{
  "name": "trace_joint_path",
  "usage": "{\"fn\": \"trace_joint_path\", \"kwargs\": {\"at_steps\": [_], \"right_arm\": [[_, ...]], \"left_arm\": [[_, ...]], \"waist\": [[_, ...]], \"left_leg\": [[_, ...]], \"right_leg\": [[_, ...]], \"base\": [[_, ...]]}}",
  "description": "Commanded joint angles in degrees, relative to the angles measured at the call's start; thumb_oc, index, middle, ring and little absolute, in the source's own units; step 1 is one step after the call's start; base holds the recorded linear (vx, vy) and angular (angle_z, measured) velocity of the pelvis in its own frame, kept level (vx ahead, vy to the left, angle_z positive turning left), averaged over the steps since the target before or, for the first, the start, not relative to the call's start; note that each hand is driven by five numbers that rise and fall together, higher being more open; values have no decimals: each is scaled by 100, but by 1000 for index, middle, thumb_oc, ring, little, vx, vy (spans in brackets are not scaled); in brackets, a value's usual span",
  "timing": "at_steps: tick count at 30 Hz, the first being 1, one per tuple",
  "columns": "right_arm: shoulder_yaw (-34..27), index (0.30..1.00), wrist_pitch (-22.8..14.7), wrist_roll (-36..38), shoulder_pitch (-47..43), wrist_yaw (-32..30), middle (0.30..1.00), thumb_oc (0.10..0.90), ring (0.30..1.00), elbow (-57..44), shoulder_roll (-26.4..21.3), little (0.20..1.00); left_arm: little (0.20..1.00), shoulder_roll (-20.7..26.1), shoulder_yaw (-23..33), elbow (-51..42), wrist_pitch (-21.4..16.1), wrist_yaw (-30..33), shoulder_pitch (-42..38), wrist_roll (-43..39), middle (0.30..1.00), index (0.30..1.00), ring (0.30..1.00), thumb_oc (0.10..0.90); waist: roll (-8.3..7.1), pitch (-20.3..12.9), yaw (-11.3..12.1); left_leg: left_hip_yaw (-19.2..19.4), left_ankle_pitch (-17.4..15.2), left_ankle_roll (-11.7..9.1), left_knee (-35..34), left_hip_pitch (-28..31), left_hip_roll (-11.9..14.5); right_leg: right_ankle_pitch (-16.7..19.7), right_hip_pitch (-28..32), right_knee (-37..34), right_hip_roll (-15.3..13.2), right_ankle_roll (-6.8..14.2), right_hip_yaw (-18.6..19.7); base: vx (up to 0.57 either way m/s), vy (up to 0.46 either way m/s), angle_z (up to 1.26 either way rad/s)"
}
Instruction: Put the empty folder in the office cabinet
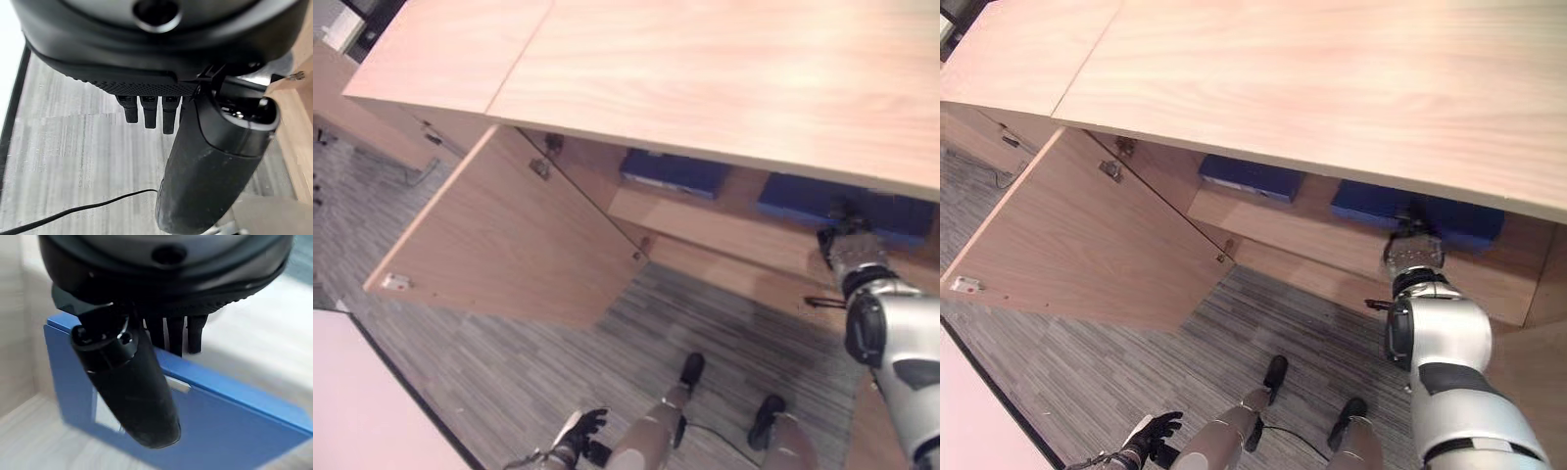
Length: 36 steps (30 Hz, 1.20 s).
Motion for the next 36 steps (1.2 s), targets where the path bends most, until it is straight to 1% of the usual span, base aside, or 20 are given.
{"fn": "trace_joint_path", "kwargs": {"at_steps": [1, 2, 4, 9, 11, 12, 13, 14, 16, 18, 22, 23, 24, 26, 27, 36], "right_arm": [[212, 900, -85, -306, -533, 155, 900, 800, 900, -311, -834, 900], [451, 900, 60, -577, -713, 207, 900, 800, 900, -333, -1014, 900], [626, 900, 69, -732, -872, 223, 900, 800, 900, -390, -1123, 900], [723, 900, 53, -903, -924, 217, 900, 800, 900, -422, -1184, 900], [650, 900, 75, -861, -828, 237, 900, 800, 900, -345, -1101, 900], [633, 900, 87, -794, -825, 208, 900, 800, 900, -255, -719, 900], [603, 900, 84, -750, -902, 138, 900, 800, 900, -224, -594, 900], [509, 900, 133, -747, -883, 99, 900, 800, 900, -109, -520, 900], [460, 900, 158, -705, -819, 127, 900, 800, 900, 15, -559, 900], [328, 900, 230, -457, -602, 170, 900, 800, 900, 203, -742, 900], [79, 900, 245, -269, -203, 163, 900, 800, 900, 177, -819, 900], [6, 900, 244, -221, -109, 139, 900, 800, 900, 170, -800, 900], [-119, 900, 252, -161, 55, 111, 900, 800, 900, 218, -742, 900], [-171, 900, 260, -165, 123, 94, 900, 800, 900, 241, -707, 900], [-278, 900, 253, -206, 264, 32, 900, 800, 900, 245, -670, 900], [-455, 900, 118, -302, 549, -89, 900, 800, 900, 38, -417, 900]], "left_arm": [[900, 309, -29, 437, -13, 12, -312, -66, 900, 900, 900, 800], [900, 355, -46, 444, -20, -15, -273, -28, 900, 900, 900, 800], [900, 356, -41, 461, -22, -32, -250, -25, 900, 900, 900, 800], [900, 344, -49, 500, -13, -52, -237, 3, 900, 900, 900, 800], [900, 332, -54, 513, 4, -49, -263, 44, 900, 900, 900, 800], [900, 94, -291, 366, 93, -19, -734, -170, 900, 900, 900, 800], [900, 18, -288, 314, 64, -41, -840, -343, 900, 900, 900, 800], [900, 9, -283, 241, 74, -20, -815, -315, 900, 900, 900, 800], [900, 17, -274, 197, 56, 60, -684, -323, 900, 900, 900, 800], [900, 45, -266, 257, 60, 1, -480, -241, 900, 900, 900, 800], [900, 82, -251, 249, 85, -97, -428, -144, 900, 900, 900, 800], [900, 80, -250, 238, 95, -109, -435, -131, 900, 900, 900, 800], [900, 76, -260, 215, 111, -145, -444, -113, 900, 900, 900, 800], [900, 77, -257, 216, 123, -161, -441, -122, 900, 900, 900, 800], [900, 66, -241, 230, 142, -167, -427, -130, 900, 900, 900, 800], [900, 2, -79, 452, 209, -115, -286, -32, 900, 900, 900, 800]], "waist": [[-122, 83, 195], [-155, 60, 218], [-165, 55, 217], [-167, 44, 220], [-163, 38, 214], [-180, 13, 148], [-172, 33, 143], [-151, 51, 165], [-149, 44, 211], [-149, 56, 315], [-183, 36, 365], [-201, 19, 372], [-254, -31, 387], [-280, -57, 389], [-335, -115, 394], [-545, -331, 393]], "left_leg": [[27, -1045, -126, -172, 839, 133], [8, -1034, -138, -180, 840, 126], [10, -1009, -150, -187, 822, 134], [-8, -984, -162, -202, 839, 134], [-14, -986, -156, -204, 862, 141], [-7, -985, -148, -203, 868, 144], [-13, -986, -141, -202, 868, 137], [-19, -994, -133, -201, 880, 127], [-30, -997, -129, -201, 893, 128], [-71, -990, -138, -194, 914, 111], [-121, -989, -157, -199, 963, 103], [-138, -995, -160, -201, 977, 97], [-159, -1009, -156, -202, 1027, 92], [-166, -1017, -156, -203, 1056, 93], [-179, -1030, -157, -204, 1133, 98], [-182, -1089, -181, -212, 1520, 142]], "right_leg": [[-25, 632, -601, 75, 636, 88], [-21, 632, -597, 62, 626, 57], [-10, 640, -625, 52, 627, 31], [12, 701, -676, 63, 628, 15], [15, 753, -715, 77, 621, 9], [25, 765, -722, 93, 624, 23], [18, 782, -736, 112, 621, 39], [30, 813, -759, 119, 625, 25], [43, 851, -788, 111, 629, -2], [41, 965, -849, 91, 638, -72], [84, 1120, -970, 69, 655, -159], [98, 1162, -1007, 69, 662, -177], [122, 1279, -1089, 85, 665, -209], [137, 1343, -1141, 93, 666, -232], [172, 1486, -1253, 109, 674, -275], [275, 2084, -1706, 161, 660, -377]], "base": [[-6, -18, 21], [-5, -11, 21], [-1, -13, 14], [1, -2, 1], [0, 0, 0], [0, 0, 0], [11, 3, -7], [-13, -18, -11], [-15, -19, -9], [-32, -44, 7], [-10, -31, 15], [11, -18, 16], [18, -22, 12], [35, -16, 6], [53, -15, 4], [58, 3, 5]]}}
